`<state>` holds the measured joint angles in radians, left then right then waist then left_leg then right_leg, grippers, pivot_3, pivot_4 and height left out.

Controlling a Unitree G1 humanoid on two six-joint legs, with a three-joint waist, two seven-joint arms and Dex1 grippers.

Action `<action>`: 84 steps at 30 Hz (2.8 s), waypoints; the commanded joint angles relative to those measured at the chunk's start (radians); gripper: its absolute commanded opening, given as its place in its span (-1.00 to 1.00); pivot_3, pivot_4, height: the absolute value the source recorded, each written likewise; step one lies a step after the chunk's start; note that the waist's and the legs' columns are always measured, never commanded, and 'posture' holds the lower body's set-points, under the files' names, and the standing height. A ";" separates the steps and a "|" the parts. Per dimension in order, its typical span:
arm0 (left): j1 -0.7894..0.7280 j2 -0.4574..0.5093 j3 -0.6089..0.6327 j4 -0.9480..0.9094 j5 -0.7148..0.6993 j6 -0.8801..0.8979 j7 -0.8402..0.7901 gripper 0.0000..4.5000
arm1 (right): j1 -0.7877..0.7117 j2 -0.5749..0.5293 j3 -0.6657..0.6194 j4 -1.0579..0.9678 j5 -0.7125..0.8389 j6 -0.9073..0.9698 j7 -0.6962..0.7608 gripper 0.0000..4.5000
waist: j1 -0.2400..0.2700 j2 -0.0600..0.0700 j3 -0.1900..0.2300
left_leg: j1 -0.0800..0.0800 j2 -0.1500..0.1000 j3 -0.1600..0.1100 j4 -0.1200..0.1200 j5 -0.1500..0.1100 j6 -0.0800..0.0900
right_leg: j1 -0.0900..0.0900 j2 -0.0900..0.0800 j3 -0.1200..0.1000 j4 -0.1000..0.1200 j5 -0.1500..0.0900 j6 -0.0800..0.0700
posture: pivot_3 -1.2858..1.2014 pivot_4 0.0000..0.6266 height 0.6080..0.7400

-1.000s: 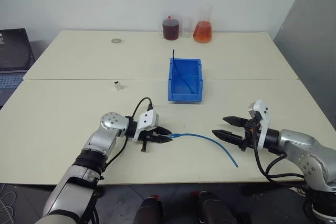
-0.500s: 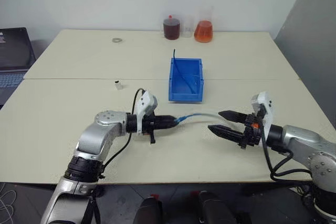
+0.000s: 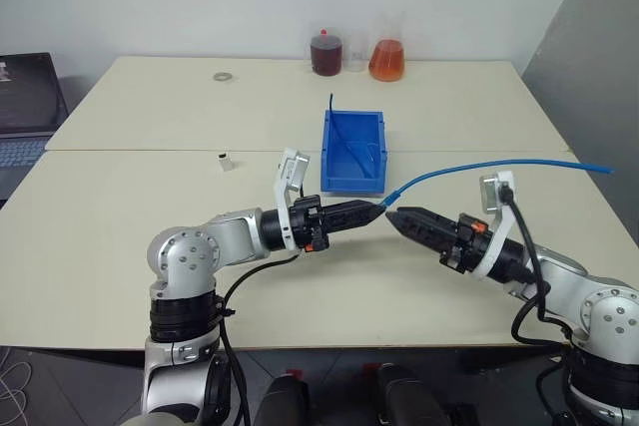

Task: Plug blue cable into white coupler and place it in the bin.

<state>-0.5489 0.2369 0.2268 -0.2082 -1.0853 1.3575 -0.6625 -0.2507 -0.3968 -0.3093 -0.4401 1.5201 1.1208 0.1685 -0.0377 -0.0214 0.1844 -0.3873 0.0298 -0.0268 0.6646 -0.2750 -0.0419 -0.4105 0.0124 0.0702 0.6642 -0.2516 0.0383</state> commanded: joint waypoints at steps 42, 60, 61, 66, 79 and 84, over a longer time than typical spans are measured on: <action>0.031 0.069 -0.017 0.001 -0.228 -0.113 0.157 -0.17 | -0.082 -0.147 0.196 0.025 0.139 -0.201 -0.032 -0.94 | 0.004 0.000 0.000 | -0.002 0.000 0.000 -0.001 0.000 0.000 | -0.001 0.000 0.000 -0.002 0.000 0.000 | 0.03 -0.52 1.00; 0.216 0.457 -0.044 -0.044 0.320 -0.558 0.221 0.98 | -0.246 -0.189 0.175 0.274 -0.111 -0.184 0.194 -0.94 | 0.006 0.000 0.000 | -0.010 0.000 0.002 -0.001 0.000 0.000 | -0.010 0.000 0.001 -0.001 0.000 0.000 | 0.03 -0.52 1.00; 0.209 0.434 -0.074 0.009 0.427 -0.623 0.312 0.98 | -0.252 -0.188 0.174 0.273 -0.117 -0.179 0.201 -0.94 | 0.007 0.000 0.000 | -0.010 0.000 0.001 -0.001 0.000 0.000 | -0.010 0.000 0.001 -0.001 0.000 -0.001 | 0.03 -0.52 1.00; 0.137 0.301 -0.149 0.199 0.716 -0.809 0.545 0.98 | -0.266 -0.188 0.172 0.277 -0.150 -0.161 0.227 -0.94 | 0.016 0.000 0.000 | -0.012 -0.001 0.001 0.000 0.000 0.000 | -0.010 -0.002 0.000 -0.002 0.003 -0.004 | 0.03 -0.52 1.00; -0.212 0.044 -0.072 0.862 0.911 -1.035 0.864 0.98 | -0.293 -0.183 0.138 0.283 -0.203 -0.138 0.235 -0.94 | 0.025 -0.001 0.000 | -0.014 -0.002 0.002 0.000 0.000 0.000 | -0.011 -0.003 0.000 -0.003 0.005 -0.003 | 0.03 -0.52 1.00; -0.327 0.048 -0.053 1.088 0.934 -1.150 0.865 0.98 | -0.292 -0.186 0.119 0.276 -0.204 -0.129 0.226 -0.94 | 0.022 -0.001 0.000 | -0.014 -0.002 0.002 0.000 0.000 0.000 | -0.011 -0.004 -0.001 -0.002 0.005 -0.002 | 0.03 -0.52 1.00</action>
<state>-0.8333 0.2759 0.1635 0.8090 -0.1762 0.2652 0.2043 -0.5276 -0.5774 -0.1497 -0.1413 1.3130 0.9905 0.3914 -0.0157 -0.0226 0.1848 -0.4010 0.0275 -0.0251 0.6648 -0.2749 -0.0419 -0.4214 0.0089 0.0694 0.6618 -0.2463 0.0363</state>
